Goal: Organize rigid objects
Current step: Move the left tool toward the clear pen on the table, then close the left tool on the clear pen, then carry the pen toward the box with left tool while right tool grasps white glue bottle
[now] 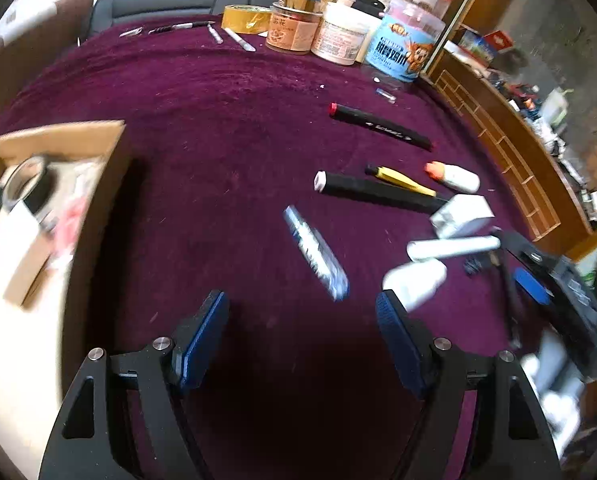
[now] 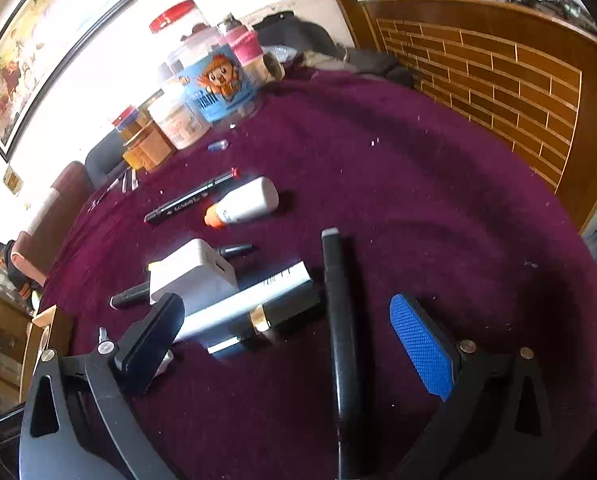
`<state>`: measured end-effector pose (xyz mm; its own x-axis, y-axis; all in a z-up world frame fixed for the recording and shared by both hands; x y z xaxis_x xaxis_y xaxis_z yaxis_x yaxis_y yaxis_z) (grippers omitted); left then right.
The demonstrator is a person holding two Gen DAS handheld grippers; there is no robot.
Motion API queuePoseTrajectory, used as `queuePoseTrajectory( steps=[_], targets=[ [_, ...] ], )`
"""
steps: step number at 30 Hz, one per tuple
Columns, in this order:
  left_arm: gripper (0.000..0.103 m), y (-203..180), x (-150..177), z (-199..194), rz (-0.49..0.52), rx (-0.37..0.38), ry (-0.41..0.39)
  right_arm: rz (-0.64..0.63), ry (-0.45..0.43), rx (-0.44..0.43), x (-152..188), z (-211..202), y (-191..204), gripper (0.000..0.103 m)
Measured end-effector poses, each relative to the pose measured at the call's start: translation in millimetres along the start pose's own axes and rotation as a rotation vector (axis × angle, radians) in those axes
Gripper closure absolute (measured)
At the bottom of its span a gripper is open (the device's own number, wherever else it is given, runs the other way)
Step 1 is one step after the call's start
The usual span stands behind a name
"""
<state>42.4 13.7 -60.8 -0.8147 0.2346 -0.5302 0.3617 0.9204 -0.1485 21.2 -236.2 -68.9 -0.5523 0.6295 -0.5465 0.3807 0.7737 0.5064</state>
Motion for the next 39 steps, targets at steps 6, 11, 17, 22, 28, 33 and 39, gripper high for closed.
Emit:
queuePoseTrajectory(
  steps=[6,11,17,22,28,33,39],
  targets=[
    [0.082,-13.7,-18.1,20.9,0.188,-0.179,-0.033,0.078,0.015,-0.076,-2.9,-2.8,-9.0,0.0],
    [0.091,-6.4,-5.3,11.0,0.168,-0.132,-0.027,0.059,0.018,-0.056,-1.8,-0.1,-6.4,0.0],
    [0.086,-13.6,-14.6,20.7,0.203,-0.126,-0.028,0.051,0.016,-0.048,-0.7,0.6,-5.7,0.0],
    [0.091,-16.2,-10.3,14.3,0.179,-0.068,-0.029,0.049,0.014,-0.047,-1.0,1.5,-5.7,0.0],
    [0.091,-9.9,2.1,-51.1,0.098,0.065,-0.133,0.024,0.012,-0.017,0.2,3.2,-3.4,0.0],
    [0.091,5.9,20.9,-98.0,0.001,0.169,-0.189,0.001,0.019,0.006,0.2,6.9,-1.3,0.0],
    [0.091,26.8,36.1,-133.1,-0.02,0.168,-0.244,-0.041,0.113,0.038,4.0,1.6,2.3,0.0]
  ],
)
Point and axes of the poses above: each gripper's, at about its wrist camera, not at the fingertips, and z roughly the way its jaws point, y to its left, x to its underside, the point moved 10 cm from there along z, roughly the way its jaws point, and after that the axes turned 10 degrees about z, right-handed, at the moved point
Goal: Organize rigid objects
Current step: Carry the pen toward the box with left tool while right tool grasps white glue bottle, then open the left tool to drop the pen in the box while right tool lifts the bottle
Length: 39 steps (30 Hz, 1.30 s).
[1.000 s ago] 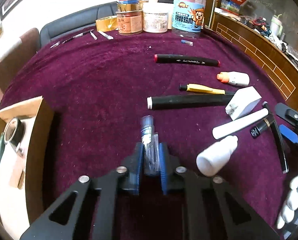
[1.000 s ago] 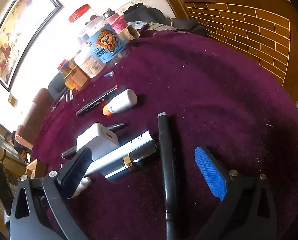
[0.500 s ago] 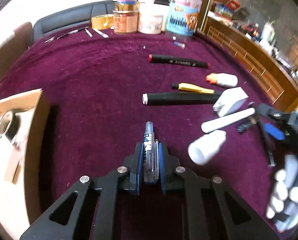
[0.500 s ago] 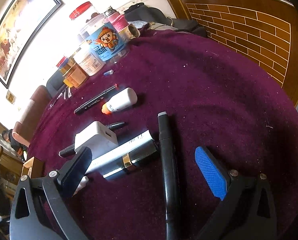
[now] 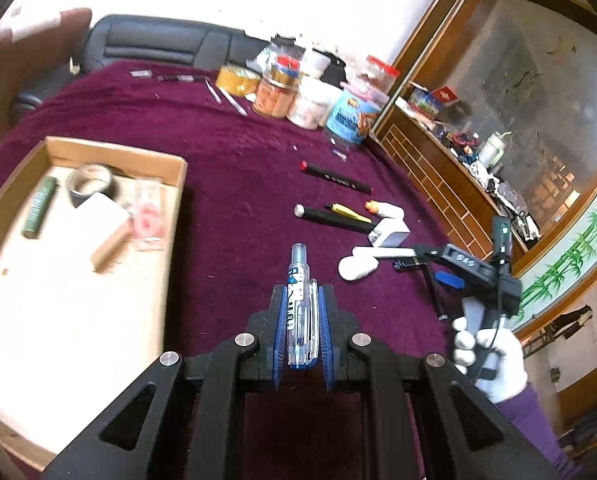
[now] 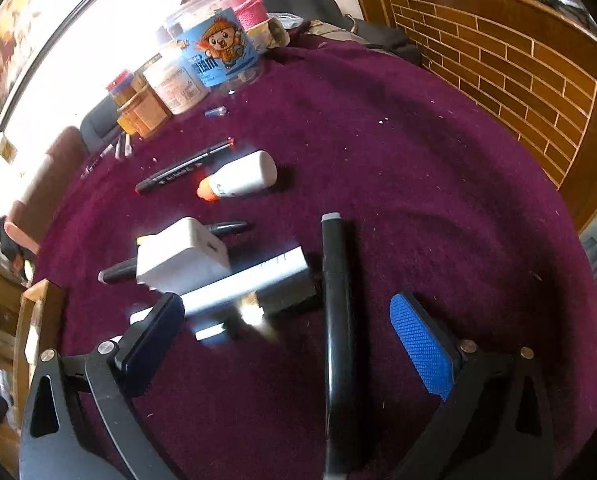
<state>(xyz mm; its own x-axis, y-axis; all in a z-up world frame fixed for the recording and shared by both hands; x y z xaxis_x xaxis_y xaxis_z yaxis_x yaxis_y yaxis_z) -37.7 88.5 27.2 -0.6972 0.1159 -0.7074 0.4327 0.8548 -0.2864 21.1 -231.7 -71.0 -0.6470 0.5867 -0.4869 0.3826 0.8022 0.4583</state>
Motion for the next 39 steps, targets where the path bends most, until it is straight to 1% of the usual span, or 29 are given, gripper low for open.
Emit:
queuePoseTrajectory(
  steps=[2,3,4,6,8,10,11,12,14,17,19,20,22,23,24,27,28,29,32,33,36,39],
  targets=[
    [0.091,6.7,0.1,-9.7,-0.002,-0.009,-0.025,0.028,0.004,-0.051,3.2,-12.3,7.3,0.0],
    [0.091,9.0,0.2,-12.4,-0.01,-0.003,-0.033,0.035,0.029,-0.096,9.5,-16.9,17.6,0.0],
    [0.091,11.0,0.7,-13.9,-0.018,0.004,-0.037,0.038,0.058,-0.128,16.4,-17.3,26.5,0.0],
    [0.091,12.9,3.1,-15.6,-0.028,0.015,-0.042,0.041,0.155,-0.202,39.1,-12.3,50.7,0.0],
    [0.091,14.2,4.7,-17.8,-0.036,0.028,-0.048,0.03,0.227,-0.203,59.9,-0.6,69.1,0.011],
    [0.091,16.6,6.5,-20.9,-0.041,0.033,-0.053,0.021,0.265,-0.195,72.6,10.5,83.0,0.037],
    [0.091,18.9,7.5,-23.7,-0.044,0.031,-0.058,0.017,0.274,-0.189,76.2,15.9,89.2,0.04],
    [0.091,21.8,8.1,-26.7,-0.047,0.028,-0.062,0.016,0.277,-0.176,78.4,22.0,94.9,0.041],
    [0.091,31.1,7.5,-33.3,-0.053,0.007,-0.077,0.018,0.248,-0.147,75.9,27.1,102.3,0.042],
    [0.091,46.1,8.9,-43.0,-0.073,-0.015,-0.096,0.038,0.229,-0.112,72.3,35.6,110.4,0.041],
    [0.091,57.8,10.8,-48.1,-0.094,-0.024,-0.104,0.017,0.201,-0.07,73.2,37.7,112.6,0.042],
    [0.091,62.5,12.5,-49.3,-0.1,-0.027,-0.104,-0.02,0.181,-0.029,75.6,38.4,115.2,0.042],
    [0.091,72.6,15.8,-50.8,-0.118,-0.039,-0.105,-0.081,0.144,0.039,79.6,38.5,117.4,0.054],
    [0.091,77.7,17.8,-51.4,-0.125,-0.044,-0.105,-0.118,0.122,0.075,81.5,37.7,117.7,0.057],
    [0.091,83.2,20.1,-52.2,-0.134,-0.049,-0.104,-0.139,0.11,0.082,83.5,36.2,117.8,0.06],
    [0.091,103.7,27.2,-51.9,-0.16,-0.084,-0.088,-0.129,0.108,0.058,88.0,27.9,113.8,0.061],
    [0.091,110.0,29.2,-52.0,-0.164,-0.097,-0.082,-0.131,0.104,0.044,86.5,24.3,116.2,0.064],
    [0.091,118.9,31.2,-52.3,-0.169,-0.115,-0.074,-0.136,0.097,0.03,83.7,21.9,122.3,0.07],
    [0.091,145.3,34.3,-49.5,-0.19,-0.165,-0.046,-0.161,0.086,-0.028,82.8,4.2,138.0,0.073],
    [0.091,153.5,34.3,-47.5,-0.2,-0.173,-0.037,-0.176,0.085,-0.038,82.6,1.9,144.7,0.078],
    [0.091,176.2,35.3,-37.7,-0.234,-0.194,0.006,-0.233,0.092,-0.066,91.2,-5.1,165.6,0.079],
    [0.091,189.8,38.5,-25.2,-0.26,-0.2,0.06,-0.282,0.095,-0.066,99.1,-2.5,179.9,0.079]
  ],
)
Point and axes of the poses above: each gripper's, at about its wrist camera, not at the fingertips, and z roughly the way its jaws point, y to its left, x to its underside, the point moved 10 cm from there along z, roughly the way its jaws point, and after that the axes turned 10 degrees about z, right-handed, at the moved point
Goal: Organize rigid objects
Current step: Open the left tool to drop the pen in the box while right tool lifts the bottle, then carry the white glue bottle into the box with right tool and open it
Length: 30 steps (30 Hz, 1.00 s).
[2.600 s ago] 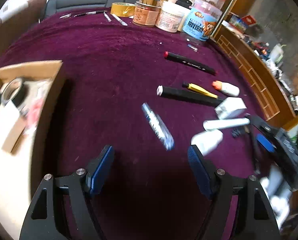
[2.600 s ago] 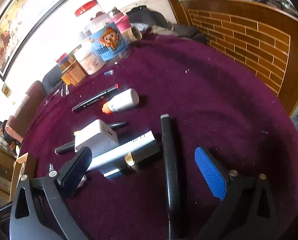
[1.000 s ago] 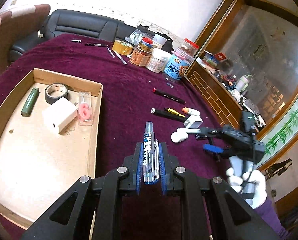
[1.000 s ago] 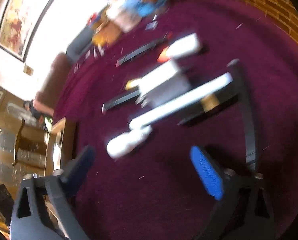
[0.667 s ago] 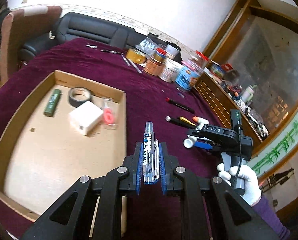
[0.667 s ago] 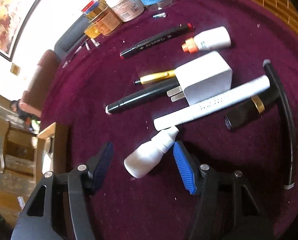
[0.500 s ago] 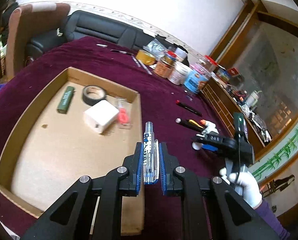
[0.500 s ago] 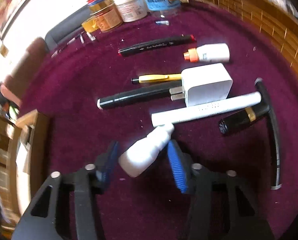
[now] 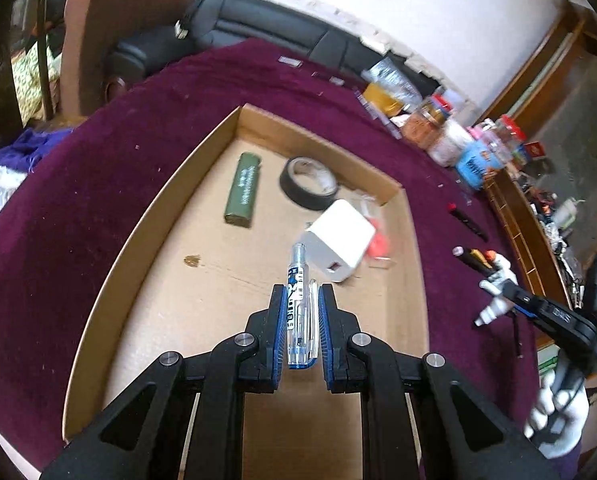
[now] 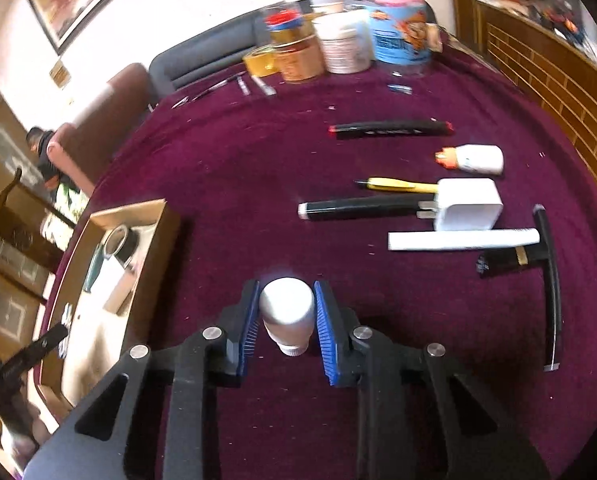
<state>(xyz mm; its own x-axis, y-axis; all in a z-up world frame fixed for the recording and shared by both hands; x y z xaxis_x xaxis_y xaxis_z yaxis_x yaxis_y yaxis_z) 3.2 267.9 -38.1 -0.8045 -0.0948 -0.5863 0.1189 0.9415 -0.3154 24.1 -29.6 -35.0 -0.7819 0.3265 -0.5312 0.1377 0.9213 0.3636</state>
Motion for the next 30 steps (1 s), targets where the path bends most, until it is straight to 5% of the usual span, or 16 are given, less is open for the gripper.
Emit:
queuePoseTrajectory(
  steps=[7,14,16,23,26,27,30],
  targets=[
    [0.091,4.7,-3.8,7.2,0.015,-0.008,0.013,-0.026,0.005,0.001,2.1,3.0,-1.8,0.078],
    [0.091,6.2,-3.7,17.1,0.01,-0.012,0.047,-0.098,0.11,0.073,31.2,20.2,-17.0,0.077],
    [0.091,6.9,-3.8,20.1,0.022,-0.028,0.059,-0.112,0.113,0.07,37.9,20.3,-23.0,0.067],
    [0.091,9.2,-15.5,48.1,0.071,-0.115,0.147,-0.173,0.128,0.059,49.7,19.5,-16.2,0.061],
    [0.082,6.3,-23.0,50.9,0.061,-0.098,0.155,-0.223,0.135,0.063,59.8,18.4,-10.0,0.052],
    [0.072,5.3,-26.7,48.2,0.06,-0.094,0.138,-0.239,0.137,0.071,63.2,19.3,-9.0,0.051],
    [0.064,3.1,-35.0,29.9,0.059,-0.095,0.067,-0.289,0.14,0.112,73.2,21.5,-12.5,0.051]
  ],
)
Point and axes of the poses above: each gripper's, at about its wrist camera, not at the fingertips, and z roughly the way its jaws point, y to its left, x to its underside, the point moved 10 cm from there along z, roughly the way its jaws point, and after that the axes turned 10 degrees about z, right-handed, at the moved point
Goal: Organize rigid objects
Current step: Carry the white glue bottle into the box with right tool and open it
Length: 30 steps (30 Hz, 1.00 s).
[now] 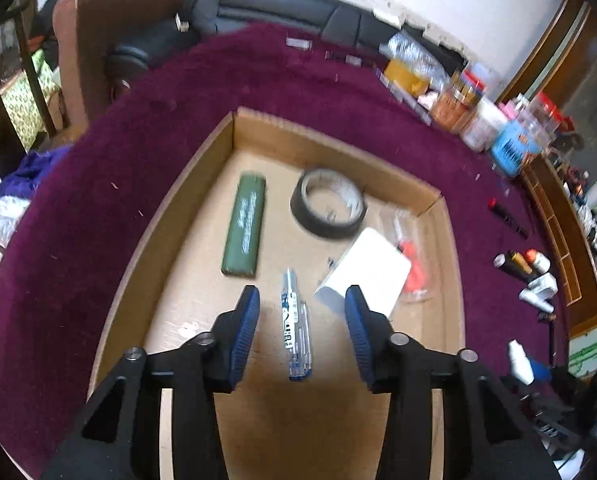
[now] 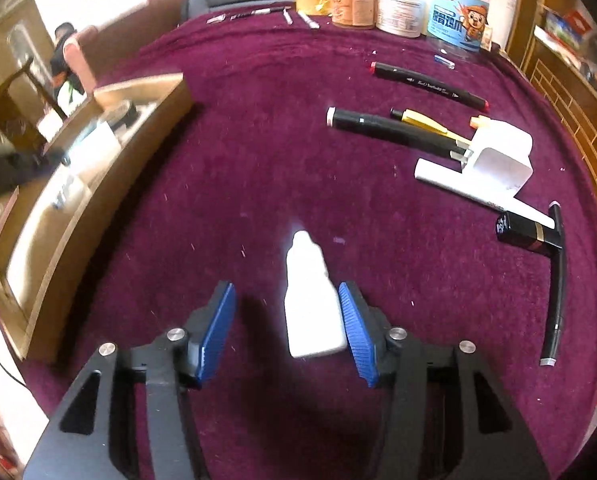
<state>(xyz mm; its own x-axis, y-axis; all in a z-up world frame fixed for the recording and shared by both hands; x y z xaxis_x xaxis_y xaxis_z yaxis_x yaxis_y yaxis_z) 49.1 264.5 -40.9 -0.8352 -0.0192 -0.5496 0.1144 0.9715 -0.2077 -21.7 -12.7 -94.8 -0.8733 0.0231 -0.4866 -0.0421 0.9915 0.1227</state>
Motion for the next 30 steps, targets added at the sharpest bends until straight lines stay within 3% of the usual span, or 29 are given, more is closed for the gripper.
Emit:
queuePoseTrajectory(
  steps=[3,10,16,20,23,30],
  targets=[
    [0.057,-0.9,1.9,-21.3,-0.043,0.059,-0.049,-0.034,-0.022,0.049,3.1,-2.0,-5.0,0.08],
    [0.056,10.7,21.1,-62.3,-0.126,0.112,-0.136,0.07,-0.051,-0.087,-12.6,-27.0,-1.1,0.08],
    [0.056,31.8,41.4,-83.6,-0.194,0.1,-0.188,0.044,-0.064,-0.241,-34.0,-54.3,61.5,0.079],
    [0.054,46.0,55.0,-91.2,-0.239,0.089,-0.206,-0.007,-0.001,-0.365,-41.5,-49.3,134.3,0.079],
    [0.053,53.3,63.8,-93.0,-0.258,0.089,-0.209,-0.059,0.059,-0.402,-43.8,-28.0,187.8,0.079],
    [0.053,74.5,73.8,-98.3,-0.292,0.099,-0.222,-0.05,0.294,-0.516,-24.7,26.0,269.2,0.079]
  ],
)
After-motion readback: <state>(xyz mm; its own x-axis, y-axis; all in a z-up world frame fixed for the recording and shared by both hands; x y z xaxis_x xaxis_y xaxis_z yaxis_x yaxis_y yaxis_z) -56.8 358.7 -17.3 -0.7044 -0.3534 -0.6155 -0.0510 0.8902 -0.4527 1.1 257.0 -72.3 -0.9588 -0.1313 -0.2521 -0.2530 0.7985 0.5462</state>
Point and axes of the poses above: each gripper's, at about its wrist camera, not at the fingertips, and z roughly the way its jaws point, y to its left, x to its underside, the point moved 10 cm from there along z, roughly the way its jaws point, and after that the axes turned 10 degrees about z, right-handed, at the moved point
